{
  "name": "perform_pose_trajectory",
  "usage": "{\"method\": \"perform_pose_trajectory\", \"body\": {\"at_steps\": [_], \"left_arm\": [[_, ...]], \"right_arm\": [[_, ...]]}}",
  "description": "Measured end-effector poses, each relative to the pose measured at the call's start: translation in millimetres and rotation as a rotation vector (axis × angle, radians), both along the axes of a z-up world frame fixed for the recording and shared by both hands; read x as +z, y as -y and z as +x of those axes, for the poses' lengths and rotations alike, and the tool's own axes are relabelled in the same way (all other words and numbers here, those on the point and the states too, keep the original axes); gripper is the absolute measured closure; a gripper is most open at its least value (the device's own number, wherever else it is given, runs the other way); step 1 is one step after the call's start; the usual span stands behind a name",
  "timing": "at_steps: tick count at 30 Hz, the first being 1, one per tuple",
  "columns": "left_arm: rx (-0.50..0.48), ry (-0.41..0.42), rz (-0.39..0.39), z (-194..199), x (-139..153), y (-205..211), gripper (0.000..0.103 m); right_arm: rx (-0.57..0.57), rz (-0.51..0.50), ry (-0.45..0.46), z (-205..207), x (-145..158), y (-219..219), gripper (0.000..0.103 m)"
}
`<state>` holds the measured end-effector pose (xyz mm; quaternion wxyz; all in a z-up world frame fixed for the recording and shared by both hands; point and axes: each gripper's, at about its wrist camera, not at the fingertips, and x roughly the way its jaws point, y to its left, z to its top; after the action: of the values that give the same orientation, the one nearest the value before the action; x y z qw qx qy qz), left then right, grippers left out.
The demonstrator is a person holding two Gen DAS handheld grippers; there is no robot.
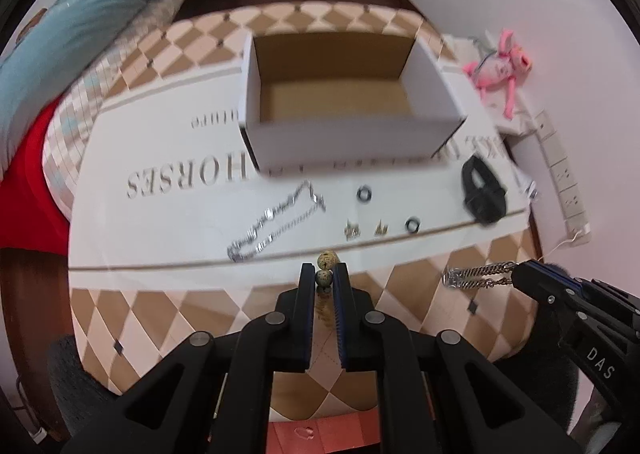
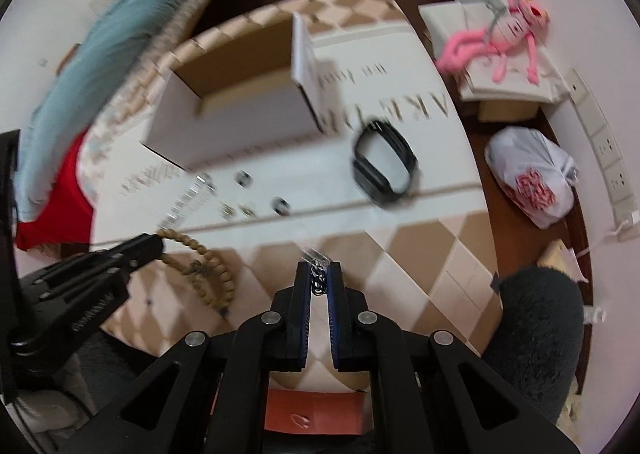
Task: Organize jewelry
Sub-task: 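Carry both bracelets into the white box and open both grippers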
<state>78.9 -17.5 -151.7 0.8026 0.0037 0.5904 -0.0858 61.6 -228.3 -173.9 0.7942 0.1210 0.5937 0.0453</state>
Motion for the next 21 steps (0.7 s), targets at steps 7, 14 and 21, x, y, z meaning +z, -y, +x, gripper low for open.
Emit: {"method": "perform_pose_trajectory", "body": {"at_steps": [7,14,21], "left_arm": [[-0.001,0.082,-0.078,21,48,0,0.097],[-0.030,0.183,-0.137,73,107,0,0.097],[-0.029,0.113,-0.130,147,87,-5,0.097]], "right_arm": [[0.020,0.049,0.096,22,52,-3,0.095],[0.066,0.100,0.215,65,116,-7,0.095],[0.109,0.044,0.210,133,111,-37,0.095]]}}
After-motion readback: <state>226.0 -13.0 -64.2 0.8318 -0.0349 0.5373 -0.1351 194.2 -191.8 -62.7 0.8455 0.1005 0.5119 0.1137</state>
